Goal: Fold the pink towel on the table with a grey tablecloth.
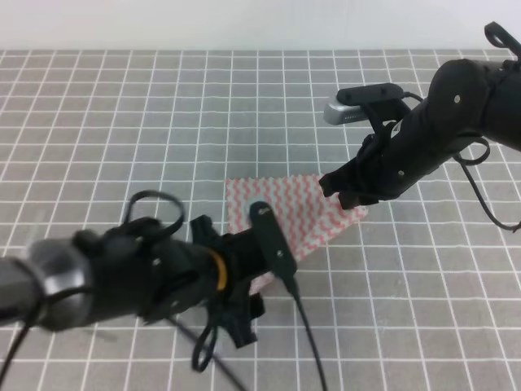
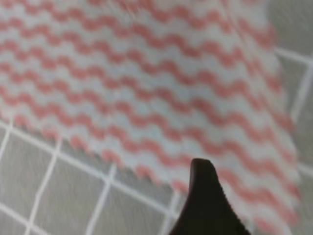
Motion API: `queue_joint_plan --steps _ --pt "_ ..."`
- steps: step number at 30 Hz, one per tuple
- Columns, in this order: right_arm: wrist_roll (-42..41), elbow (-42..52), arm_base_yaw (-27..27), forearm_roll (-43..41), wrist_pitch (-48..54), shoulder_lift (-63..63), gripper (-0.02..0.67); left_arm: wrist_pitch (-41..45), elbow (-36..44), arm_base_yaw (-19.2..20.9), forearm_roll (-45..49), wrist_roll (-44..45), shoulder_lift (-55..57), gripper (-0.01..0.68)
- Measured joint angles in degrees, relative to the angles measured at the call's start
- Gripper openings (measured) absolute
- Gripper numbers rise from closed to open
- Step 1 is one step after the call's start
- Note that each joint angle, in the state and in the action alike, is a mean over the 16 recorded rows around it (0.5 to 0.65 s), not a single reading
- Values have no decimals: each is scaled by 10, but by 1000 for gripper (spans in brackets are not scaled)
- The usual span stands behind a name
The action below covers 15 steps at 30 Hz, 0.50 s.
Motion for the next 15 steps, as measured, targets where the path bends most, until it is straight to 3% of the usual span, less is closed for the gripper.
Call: queue_joint_plan --steps 10,15 --pt "0 0 0 -17 -5 -1 -15 19 -59 0 10 -1 59 416" --pt "0 0 0 -23 -2 1 -15 25 -64 0 11 -1 67 357"
